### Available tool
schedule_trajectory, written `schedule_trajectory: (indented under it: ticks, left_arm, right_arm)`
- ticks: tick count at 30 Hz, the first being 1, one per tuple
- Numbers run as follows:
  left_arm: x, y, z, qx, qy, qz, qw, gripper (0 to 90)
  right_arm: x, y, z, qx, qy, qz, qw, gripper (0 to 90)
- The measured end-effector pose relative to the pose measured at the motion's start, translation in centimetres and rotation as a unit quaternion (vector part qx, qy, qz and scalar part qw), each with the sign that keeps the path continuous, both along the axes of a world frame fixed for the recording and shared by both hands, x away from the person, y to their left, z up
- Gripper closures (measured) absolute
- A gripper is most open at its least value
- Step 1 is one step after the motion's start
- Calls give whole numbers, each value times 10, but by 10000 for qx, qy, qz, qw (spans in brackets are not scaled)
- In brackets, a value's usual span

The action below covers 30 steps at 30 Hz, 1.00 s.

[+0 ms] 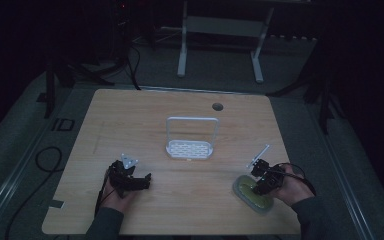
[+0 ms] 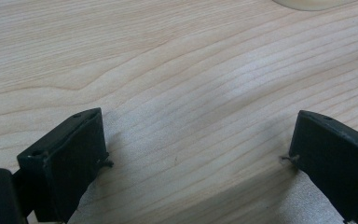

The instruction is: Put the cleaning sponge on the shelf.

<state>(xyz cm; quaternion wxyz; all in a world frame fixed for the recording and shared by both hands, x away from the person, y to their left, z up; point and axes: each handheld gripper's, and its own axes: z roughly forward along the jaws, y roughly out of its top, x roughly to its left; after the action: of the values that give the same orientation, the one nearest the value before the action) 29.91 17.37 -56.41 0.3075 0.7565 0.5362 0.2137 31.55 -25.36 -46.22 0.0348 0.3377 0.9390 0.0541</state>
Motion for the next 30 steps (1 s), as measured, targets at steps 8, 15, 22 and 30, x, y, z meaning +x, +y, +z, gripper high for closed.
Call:
schedule_trajectory:
  ticks: [8,15,22,30]
  left_arm:
    - [0,0,0,0,-1,0,10000,38]
    - [0,0,0,0,0,0,10000,38]
    - [0,0,0,0,0,0,10000,38]
    - [0,0,0,1,1,0,10000,38]
  right_arm:
    - [3,3,-3,-157,197,42,9997,666]
    - [7,4,-6,-220,288,65,9993,698]
    - [10,6,-7,-293,387,90,9988,698]
    - [10,10,-7,-435,438,240,9978,711]
